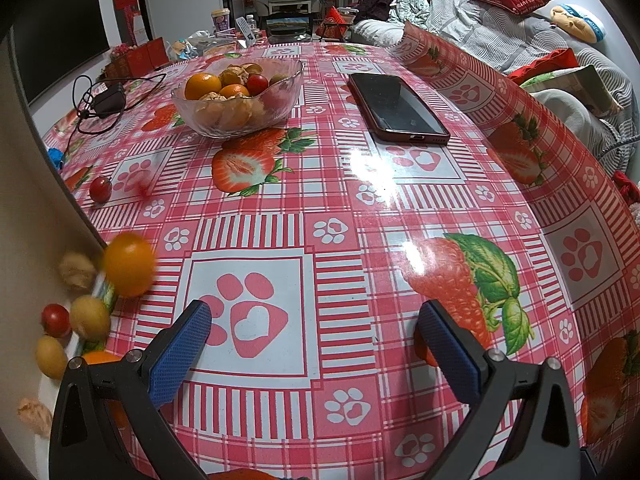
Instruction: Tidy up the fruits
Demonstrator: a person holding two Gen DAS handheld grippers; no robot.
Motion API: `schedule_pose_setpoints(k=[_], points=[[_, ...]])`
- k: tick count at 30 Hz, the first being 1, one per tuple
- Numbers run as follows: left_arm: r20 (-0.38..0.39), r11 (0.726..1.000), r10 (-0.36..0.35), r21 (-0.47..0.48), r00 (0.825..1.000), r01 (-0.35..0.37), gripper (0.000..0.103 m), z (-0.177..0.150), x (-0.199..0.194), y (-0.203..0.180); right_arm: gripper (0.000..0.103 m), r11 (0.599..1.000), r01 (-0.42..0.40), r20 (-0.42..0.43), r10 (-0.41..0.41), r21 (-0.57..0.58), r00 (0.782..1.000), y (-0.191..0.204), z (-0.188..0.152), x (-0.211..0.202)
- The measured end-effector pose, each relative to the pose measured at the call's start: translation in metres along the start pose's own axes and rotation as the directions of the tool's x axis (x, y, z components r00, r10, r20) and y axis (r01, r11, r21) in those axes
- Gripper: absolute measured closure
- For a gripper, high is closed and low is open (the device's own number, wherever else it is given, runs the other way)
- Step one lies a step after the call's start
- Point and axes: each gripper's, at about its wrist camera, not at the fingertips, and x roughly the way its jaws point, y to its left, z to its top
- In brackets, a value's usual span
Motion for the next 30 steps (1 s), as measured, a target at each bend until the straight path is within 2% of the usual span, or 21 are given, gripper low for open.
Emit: schedule_pose_setpoints(k=[30], points=[[0.000,1.000,0.003,0.002,1.000,-0.003,0.000,0.0003,0.0006,0.0004,0.000,1.000,0.007,0.014,-0.007,0.016,1.000,0.0005,-0.0009,-0.0001]])
